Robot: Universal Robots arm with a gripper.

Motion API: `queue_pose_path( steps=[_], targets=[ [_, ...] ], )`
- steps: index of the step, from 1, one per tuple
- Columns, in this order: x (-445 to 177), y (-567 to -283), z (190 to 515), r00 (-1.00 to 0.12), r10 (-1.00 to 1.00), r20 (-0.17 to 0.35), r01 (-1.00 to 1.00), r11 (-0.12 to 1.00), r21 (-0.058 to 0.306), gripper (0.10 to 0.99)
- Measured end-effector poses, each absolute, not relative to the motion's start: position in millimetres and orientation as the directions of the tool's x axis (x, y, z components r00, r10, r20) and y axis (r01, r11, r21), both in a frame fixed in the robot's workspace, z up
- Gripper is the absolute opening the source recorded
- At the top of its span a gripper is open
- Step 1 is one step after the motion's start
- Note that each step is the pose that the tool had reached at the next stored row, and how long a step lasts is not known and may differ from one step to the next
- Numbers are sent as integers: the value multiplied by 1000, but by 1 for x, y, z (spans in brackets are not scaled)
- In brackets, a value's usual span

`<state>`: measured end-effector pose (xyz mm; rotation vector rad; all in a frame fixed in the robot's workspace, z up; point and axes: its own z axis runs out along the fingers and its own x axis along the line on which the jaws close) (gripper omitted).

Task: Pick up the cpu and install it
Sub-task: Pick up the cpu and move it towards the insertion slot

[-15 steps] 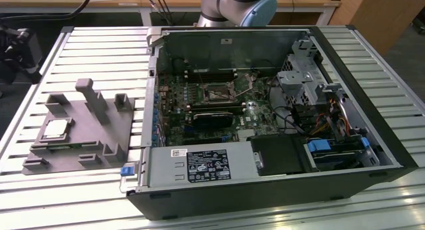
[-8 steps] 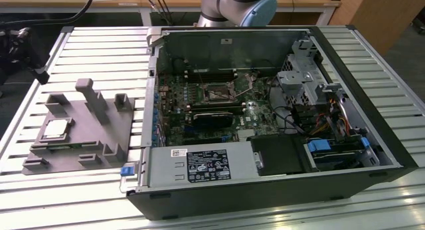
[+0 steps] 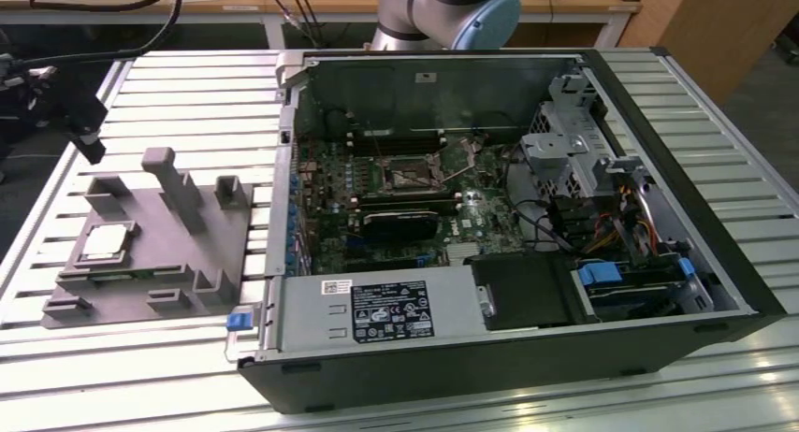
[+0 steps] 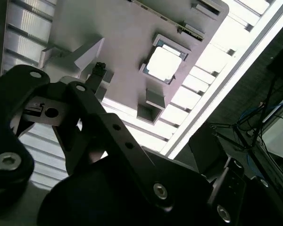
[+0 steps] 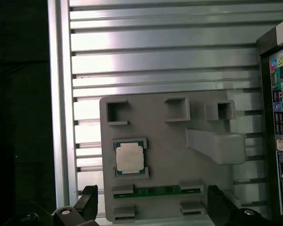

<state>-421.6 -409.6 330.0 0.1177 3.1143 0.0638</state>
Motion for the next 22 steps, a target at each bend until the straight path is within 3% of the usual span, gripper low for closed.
queue_pose_path(
  steps=[22],
  targets=[
    [-424,-412,293,-998,61,-13,60,997,48,984]
  ],
)
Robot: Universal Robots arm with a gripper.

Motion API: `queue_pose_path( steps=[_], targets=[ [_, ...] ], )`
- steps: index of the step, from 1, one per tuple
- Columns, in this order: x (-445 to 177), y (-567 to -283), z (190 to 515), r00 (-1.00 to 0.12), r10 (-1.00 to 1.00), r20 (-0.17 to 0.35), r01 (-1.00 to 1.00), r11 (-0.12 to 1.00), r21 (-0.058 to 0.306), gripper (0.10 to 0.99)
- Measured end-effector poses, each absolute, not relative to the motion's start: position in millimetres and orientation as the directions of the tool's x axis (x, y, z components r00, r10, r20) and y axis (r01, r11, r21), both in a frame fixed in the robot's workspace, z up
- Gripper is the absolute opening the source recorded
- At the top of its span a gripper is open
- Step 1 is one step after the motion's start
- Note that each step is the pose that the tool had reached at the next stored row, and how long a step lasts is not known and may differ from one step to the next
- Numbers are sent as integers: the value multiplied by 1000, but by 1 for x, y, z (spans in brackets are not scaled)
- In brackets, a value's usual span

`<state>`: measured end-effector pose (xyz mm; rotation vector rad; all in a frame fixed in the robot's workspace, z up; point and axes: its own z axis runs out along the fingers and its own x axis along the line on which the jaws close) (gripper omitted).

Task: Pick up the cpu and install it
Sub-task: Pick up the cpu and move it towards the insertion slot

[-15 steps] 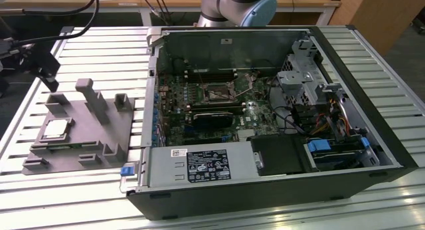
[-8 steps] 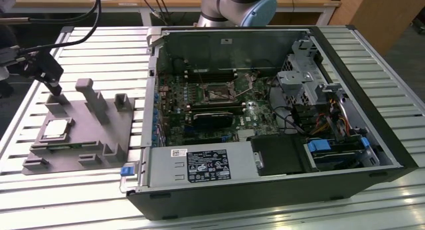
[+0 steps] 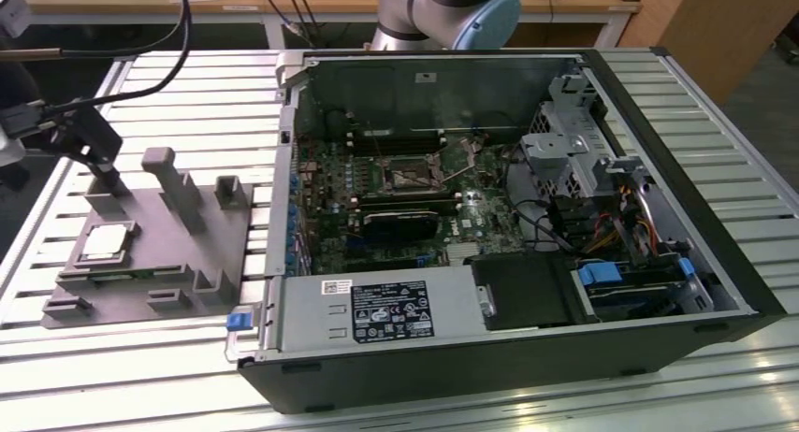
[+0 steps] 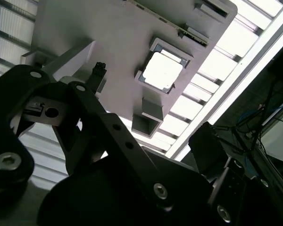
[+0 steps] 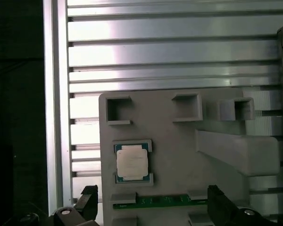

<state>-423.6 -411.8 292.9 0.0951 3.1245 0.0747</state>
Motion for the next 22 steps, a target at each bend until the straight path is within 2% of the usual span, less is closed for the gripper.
queue_pose_path(
  steps=[8,10,11,17,18,19,21,22],
  targets=[
    [-424,-412,280,-998,60,-13,59,997,52,984],
    [-424,-412,276,-998,60,-13,59,997,54,969],
    [-424,-412,274,-998,60,-13,59,997,54,902],
    [-426,-412,264,-999,52,-13,51,997,55,902],
    [-427,-412,262,-999,51,-13,50,997,55,886],
    [-428,-412,261,-999,50,-13,50,997,55,827],
    [-429,-412,258,-999,50,-13,49,997,55,827],
    [-430,-412,256,-999,49,-13,48,997,55,761]
  ],
)
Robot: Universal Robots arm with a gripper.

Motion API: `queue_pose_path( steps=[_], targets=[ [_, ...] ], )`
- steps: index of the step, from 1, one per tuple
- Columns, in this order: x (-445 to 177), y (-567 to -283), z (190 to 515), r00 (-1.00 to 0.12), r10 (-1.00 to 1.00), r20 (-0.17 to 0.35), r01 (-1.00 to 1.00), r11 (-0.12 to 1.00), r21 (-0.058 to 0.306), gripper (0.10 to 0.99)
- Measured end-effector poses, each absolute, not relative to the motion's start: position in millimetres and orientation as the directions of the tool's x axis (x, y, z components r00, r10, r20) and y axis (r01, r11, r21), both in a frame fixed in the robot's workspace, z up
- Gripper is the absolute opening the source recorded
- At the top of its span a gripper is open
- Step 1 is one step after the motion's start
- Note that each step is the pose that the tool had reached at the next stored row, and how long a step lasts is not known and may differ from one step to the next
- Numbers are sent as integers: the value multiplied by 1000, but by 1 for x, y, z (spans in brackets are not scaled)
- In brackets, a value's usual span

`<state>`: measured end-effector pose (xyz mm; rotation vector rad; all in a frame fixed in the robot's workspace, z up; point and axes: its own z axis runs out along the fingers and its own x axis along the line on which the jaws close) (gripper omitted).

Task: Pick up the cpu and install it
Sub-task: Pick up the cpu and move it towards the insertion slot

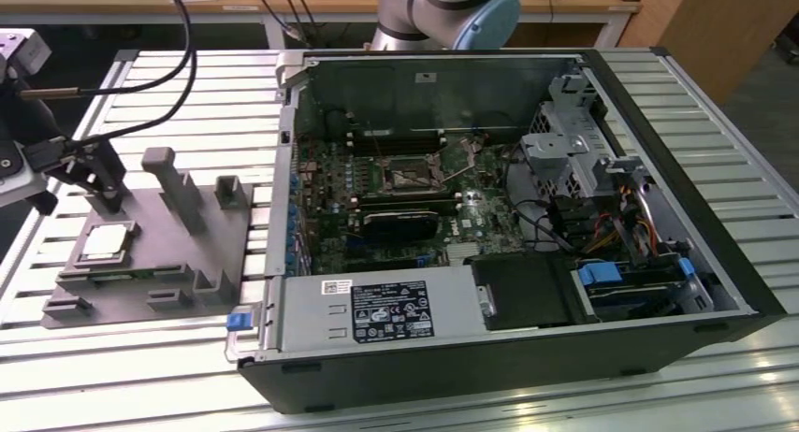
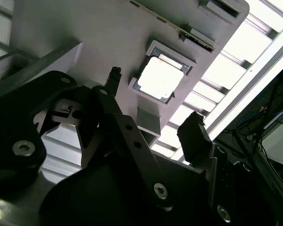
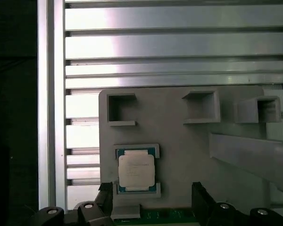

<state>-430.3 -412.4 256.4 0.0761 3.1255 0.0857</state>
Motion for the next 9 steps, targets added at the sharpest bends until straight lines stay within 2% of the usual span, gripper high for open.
queue_pose_path(
  steps=[9],
  targets=[
    [-438,-412,242,-999,45,-13,44,997,58,761]
  ],
)
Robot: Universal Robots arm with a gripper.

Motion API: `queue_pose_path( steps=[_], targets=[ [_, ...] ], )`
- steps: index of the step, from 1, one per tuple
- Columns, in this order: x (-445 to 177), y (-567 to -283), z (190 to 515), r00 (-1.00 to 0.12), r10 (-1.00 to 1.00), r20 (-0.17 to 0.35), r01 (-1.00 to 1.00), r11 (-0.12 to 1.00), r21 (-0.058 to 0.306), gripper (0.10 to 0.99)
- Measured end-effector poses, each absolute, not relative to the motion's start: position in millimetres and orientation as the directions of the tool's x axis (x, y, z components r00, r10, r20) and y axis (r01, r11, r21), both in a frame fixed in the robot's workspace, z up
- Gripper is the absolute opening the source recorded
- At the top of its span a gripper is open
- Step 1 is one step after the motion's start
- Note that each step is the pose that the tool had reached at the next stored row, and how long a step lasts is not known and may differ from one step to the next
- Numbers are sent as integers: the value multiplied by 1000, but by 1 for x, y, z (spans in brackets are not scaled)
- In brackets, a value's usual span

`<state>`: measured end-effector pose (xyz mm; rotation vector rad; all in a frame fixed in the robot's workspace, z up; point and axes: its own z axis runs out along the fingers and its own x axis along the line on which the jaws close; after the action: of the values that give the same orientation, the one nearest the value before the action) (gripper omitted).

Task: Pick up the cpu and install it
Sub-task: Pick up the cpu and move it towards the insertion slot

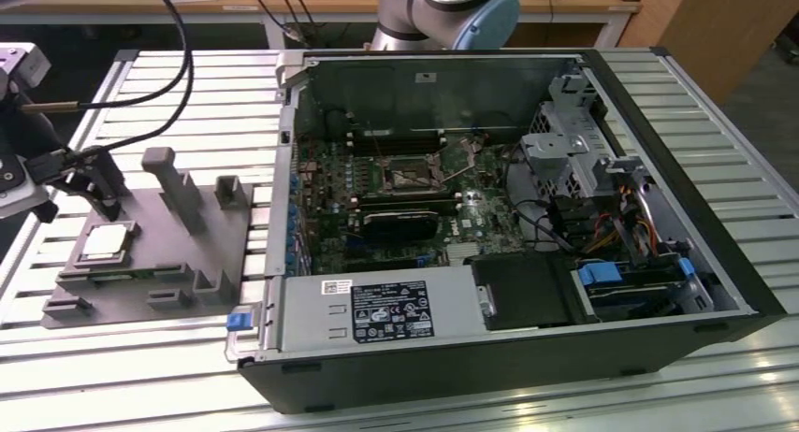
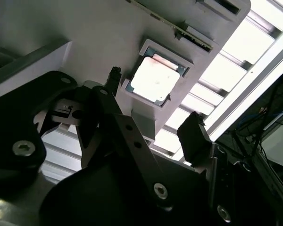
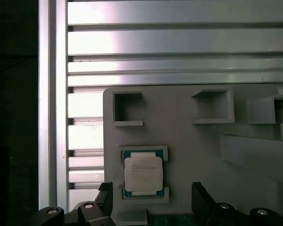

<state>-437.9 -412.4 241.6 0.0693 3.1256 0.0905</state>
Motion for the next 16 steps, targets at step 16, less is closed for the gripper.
queue_pose_path(
  steps=[16],
  targets=[
    [-439,-415,218,-999,30,-12,29,998,61,761]
  ],
)
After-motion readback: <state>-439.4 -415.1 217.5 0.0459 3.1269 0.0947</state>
